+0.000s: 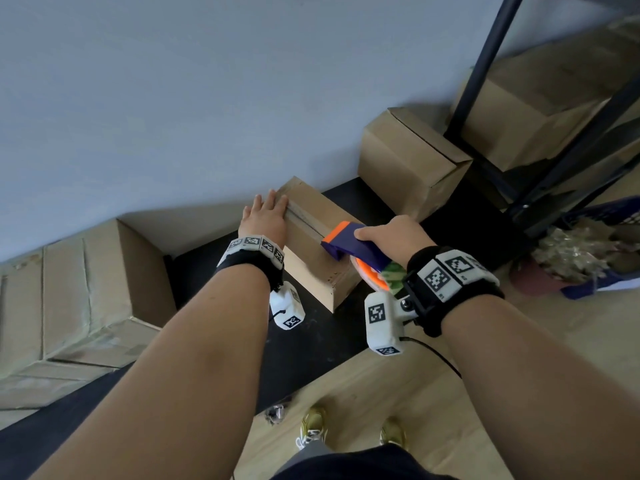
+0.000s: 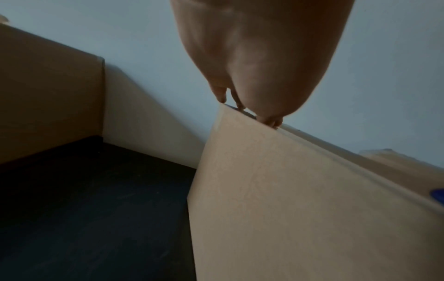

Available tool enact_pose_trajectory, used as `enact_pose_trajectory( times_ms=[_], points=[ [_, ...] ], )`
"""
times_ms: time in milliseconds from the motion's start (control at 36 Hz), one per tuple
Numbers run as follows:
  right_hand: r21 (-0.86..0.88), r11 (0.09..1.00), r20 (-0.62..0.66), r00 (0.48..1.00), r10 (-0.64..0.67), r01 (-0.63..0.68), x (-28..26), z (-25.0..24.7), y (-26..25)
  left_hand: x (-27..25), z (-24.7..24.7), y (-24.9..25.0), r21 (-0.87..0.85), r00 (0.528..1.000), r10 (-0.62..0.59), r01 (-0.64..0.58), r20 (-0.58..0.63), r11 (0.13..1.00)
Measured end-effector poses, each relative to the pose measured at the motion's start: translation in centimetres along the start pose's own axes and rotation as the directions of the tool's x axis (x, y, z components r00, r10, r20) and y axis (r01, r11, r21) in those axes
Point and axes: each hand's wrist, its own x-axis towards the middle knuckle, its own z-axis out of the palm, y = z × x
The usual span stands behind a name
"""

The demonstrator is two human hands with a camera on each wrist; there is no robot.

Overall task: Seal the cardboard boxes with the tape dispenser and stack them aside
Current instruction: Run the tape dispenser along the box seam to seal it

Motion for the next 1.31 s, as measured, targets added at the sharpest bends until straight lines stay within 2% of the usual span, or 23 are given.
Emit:
enact_pose_trajectory(
  times_ms=[167, 306, 528, 750, 1055, 1194, 1305],
  points=[
    [0.081, 0.997, 0.000, 1.000, 0.015, -0.015, 0.2, -0.3, 0.8, -2.7, 0.8, 1.7, -0.074, 0.992, -0.017, 0.007, -0.128, 0.997],
    [0.138, 0.990, 0.023, 1.000, 0.015, -0.018, 0.3, -0.3, 1.0, -4.7, 2.3, 3.1, -0.062, 0.995, 0.034, -0.040, -0.092, 0.997],
    [0.147, 0.988, 0.033, 0.999, 0.033, -0.037, 0.7, -0.4, 2.0, -4.0, 2.4, 4.0, -0.006, 0.984, 0.164, -0.165, -0.068, 0.986],
    [0.171, 0.984, 0.041, 0.999, 0.033, -0.040, 0.5, -0.2, 3.8, -3.5, 2.4, 4.0, -0.028, 0.991, 0.133, -0.134, -0.033, 0.991],
    [0.218, 0.969, 0.113, 0.989, 0.094, -0.117, -1.0, -2.6, 8.0, -3.3, 2.2, 4.3, -0.050, 0.995, 0.096, -0.095, 0.024, 0.994],
    [0.192, 0.978, 0.104, 0.992, 0.067, -0.086, -1.1, -2.5, 8.0, -3.8, 1.8, 4.7, -0.033, 0.997, 0.076, -0.076, 0.015, 0.997],
    [0.195, 0.978, 0.096, 0.994, 0.058, -0.076, -1.1, -2.5, 7.9, -4.9, 1.6, 5.5, -0.061, 0.997, 0.053, -0.057, -0.060, 0.997]
  ],
)
